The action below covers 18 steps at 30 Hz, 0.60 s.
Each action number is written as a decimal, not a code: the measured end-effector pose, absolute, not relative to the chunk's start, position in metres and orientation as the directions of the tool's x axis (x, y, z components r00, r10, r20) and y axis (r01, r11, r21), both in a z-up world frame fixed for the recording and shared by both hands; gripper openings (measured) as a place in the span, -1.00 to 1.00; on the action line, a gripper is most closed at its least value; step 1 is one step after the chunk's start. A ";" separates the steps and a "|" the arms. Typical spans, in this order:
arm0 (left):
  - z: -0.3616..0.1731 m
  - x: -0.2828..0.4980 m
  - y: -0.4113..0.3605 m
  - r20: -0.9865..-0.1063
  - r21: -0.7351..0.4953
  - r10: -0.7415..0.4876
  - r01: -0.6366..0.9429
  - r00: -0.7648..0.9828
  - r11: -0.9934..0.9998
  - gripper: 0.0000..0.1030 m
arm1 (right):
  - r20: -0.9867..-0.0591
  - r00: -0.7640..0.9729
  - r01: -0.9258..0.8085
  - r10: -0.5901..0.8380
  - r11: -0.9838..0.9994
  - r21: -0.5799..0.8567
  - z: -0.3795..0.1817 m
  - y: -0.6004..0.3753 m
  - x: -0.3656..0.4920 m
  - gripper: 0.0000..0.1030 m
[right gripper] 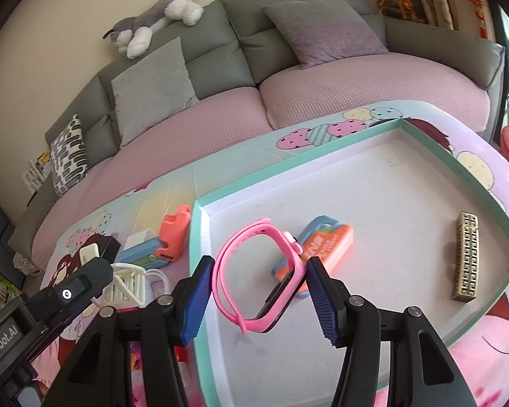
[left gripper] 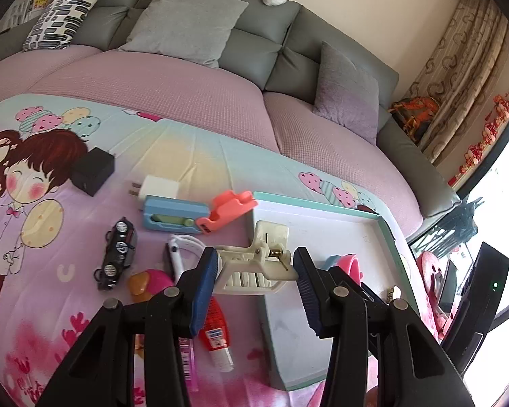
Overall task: Organize rigid objects
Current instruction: 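Carry the pink band and white clip over the tray and lower them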
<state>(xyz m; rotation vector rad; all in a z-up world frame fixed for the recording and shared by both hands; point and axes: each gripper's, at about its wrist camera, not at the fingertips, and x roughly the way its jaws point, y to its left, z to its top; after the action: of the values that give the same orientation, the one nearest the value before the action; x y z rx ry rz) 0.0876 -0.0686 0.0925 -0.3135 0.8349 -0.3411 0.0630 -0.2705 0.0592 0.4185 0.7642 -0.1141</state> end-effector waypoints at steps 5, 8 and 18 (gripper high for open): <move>0.087 0.090 -0.108 -0.667 -0.383 -0.433 0.219 0.606 0.897 -0.07 | -0.711 0.703 0.371 -0.026 0.866 0.335 0.057 -0.309 0.053 0.13; 0.074 0.092 -0.124 -0.689 -0.375 -0.441 0.239 0.575 0.896 -0.07 | -0.731 0.679 0.434 -0.064 0.839 0.329 0.053 -0.326 0.049 0.13; 0.053 0.092 -0.145 -0.719 -0.345 -0.443 0.278 0.535 0.897 -0.07 | -0.744 0.661 0.481 -0.098 0.816 0.321 0.050 -0.343 0.042 0.13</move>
<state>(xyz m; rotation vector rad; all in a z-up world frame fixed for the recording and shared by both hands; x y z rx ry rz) 0.0920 -0.1451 0.0532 -0.1981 0.9103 -0.4322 0.0415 -0.3426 0.0501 0.5313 0.7865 -0.3451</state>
